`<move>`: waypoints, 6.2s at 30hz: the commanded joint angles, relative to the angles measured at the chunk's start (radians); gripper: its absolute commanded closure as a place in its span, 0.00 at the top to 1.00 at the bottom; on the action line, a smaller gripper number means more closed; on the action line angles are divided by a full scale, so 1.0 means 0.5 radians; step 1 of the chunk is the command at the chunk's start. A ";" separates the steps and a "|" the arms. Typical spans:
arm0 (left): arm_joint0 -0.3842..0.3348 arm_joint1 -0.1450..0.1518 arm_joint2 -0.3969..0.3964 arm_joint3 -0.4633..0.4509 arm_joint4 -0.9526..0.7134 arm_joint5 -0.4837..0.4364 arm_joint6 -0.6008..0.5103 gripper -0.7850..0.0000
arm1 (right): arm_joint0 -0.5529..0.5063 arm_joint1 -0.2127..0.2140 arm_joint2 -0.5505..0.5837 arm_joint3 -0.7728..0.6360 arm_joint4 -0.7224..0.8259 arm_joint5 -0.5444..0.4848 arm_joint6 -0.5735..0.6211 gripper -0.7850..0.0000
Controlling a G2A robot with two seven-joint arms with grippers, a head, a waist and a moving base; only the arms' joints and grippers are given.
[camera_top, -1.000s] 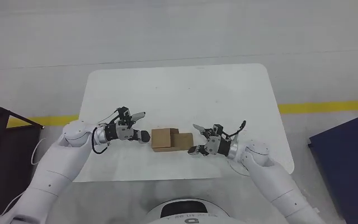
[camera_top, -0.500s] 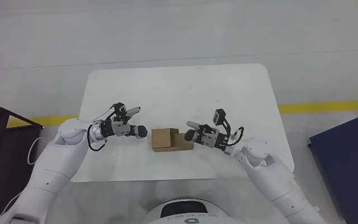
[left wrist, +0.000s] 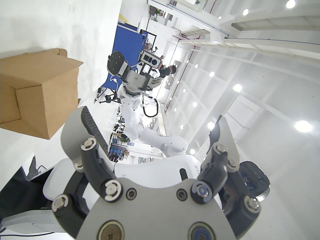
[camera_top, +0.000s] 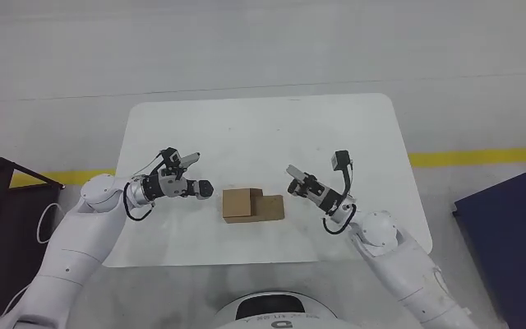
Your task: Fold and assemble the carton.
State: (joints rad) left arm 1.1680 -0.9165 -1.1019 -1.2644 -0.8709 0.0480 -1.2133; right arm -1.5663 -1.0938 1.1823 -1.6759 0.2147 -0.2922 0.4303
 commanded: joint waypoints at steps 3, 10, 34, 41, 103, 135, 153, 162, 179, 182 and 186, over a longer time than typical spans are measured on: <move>0.000 0.000 0.000 0.000 0.000 0.000 0.000 1.00 | 0.000 0.000 0.000 0.000 0.000 0.000 -0.001 1.00; 0.000 0.000 0.000 0.000 0.000 0.000 0.000 1.00 | 0.038 0.026 0.000 -0.146 -1.120 -0.429 -0.107 0.98; 0.000 0.000 0.000 0.000 0.000 0.000 0.000 1.00 | 0.193 0.017 -0.401 -0.001 -3.158 -0.686 -0.437 0.27; 0.000 0.000 0.000 0.000 0.000 0.000 0.000 1.00 | 0.243 0.002 -0.462 0.036 -3.162 -0.669 -0.415 0.31; 0.000 0.000 0.000 0.000 0.000 0.000 0.000 1.00 | 1.973 1.013 -1.896 -1.079 -2.412 -0.364 1.833 0.00; 0.000 0.000 0.000 0.000 0.000 0.000 0.000 1.00 | 1.990 1.033 -1.650 -1.053 -2.511 0.659 0.890 1.00; 0.000 0.000 0.000 0.000 0.000 0.000 0.000 1.00 | 1.340 1.250 -1.320 -1.084 -2.133 1.618 0.062 1.00; 0.000 0.000 0.000 0.000 0.000 0.000 0.000 1.00 | 1.130 1.306 -1.155 -1.160 -1.798 1.746 -0.114 1.00; 0.000 0.000 0.000 0.000 0.000 0.000 0.000 1.00 | 0.739 1.406 -0.860 -0.881 -1.185 1.350 -0.154 1.00; 0.000 0.000 0.000 0.000 0.000 0.000 0.000 1.00 | 0.750 1.381 -0.835 -0.790 -1.090 1.256 -0.146 1.00; 0.000 0.000 0.000 0.000 0.000 0.000 0.000 1.00 | 0.754 1.352 -0.822 -0.727 -1.039 1.188 -0.096 0.76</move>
State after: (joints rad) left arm 1.1680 -0.9165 -1.1019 -1.2645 -0.8709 0.0481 -1.2133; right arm -1.1898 -0.4153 0.7697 -2.0454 -0.3094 0.3094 0.3773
